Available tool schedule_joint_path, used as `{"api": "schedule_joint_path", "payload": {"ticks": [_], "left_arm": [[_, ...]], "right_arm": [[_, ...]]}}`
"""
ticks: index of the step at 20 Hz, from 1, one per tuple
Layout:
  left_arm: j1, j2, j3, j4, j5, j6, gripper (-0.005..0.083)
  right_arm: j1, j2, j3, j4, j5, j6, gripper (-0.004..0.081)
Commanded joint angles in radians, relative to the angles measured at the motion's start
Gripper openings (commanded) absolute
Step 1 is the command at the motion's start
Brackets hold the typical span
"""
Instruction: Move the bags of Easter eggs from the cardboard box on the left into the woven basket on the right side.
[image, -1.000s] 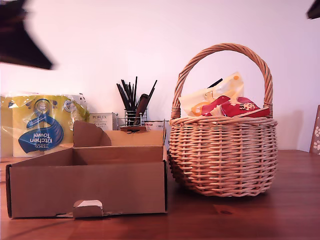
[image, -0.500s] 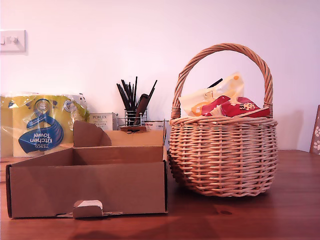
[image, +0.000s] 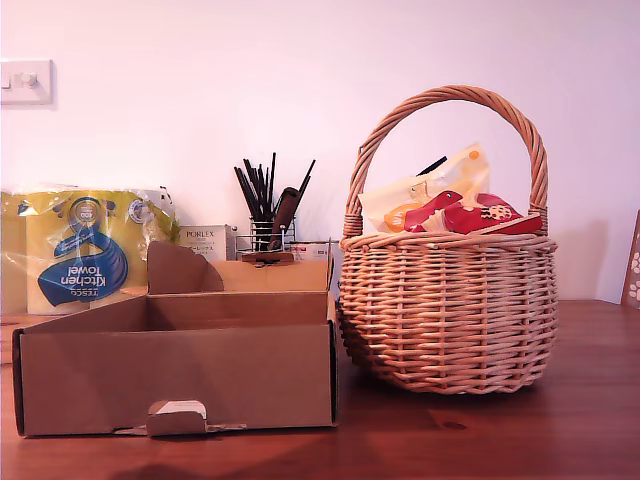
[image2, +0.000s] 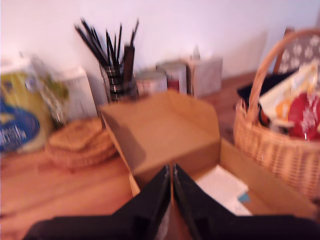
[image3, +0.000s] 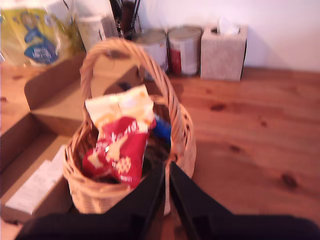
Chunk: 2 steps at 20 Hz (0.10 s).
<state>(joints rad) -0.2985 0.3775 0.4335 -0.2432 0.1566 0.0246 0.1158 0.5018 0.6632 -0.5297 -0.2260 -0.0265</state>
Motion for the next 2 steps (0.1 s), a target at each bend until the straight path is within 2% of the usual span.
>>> {"api": "schedule_joint_path", "payload": {"ticks": [1, 2], "left_arm": [[-0.001, 0.003, -0.016, -0.015, 0.000, -0.006, -0.0019], [-0.001, 0.003, -0.016, -0.029, 0.000, -0.006, -0.0019]], "right_arm": [[0.002, 0.002, -0.022, -0.012, 0.000, 0.002, -0.0013], [0.002, 0.003, -0.022, -0.019, 0.000, 0.002, -0.0013]]}}
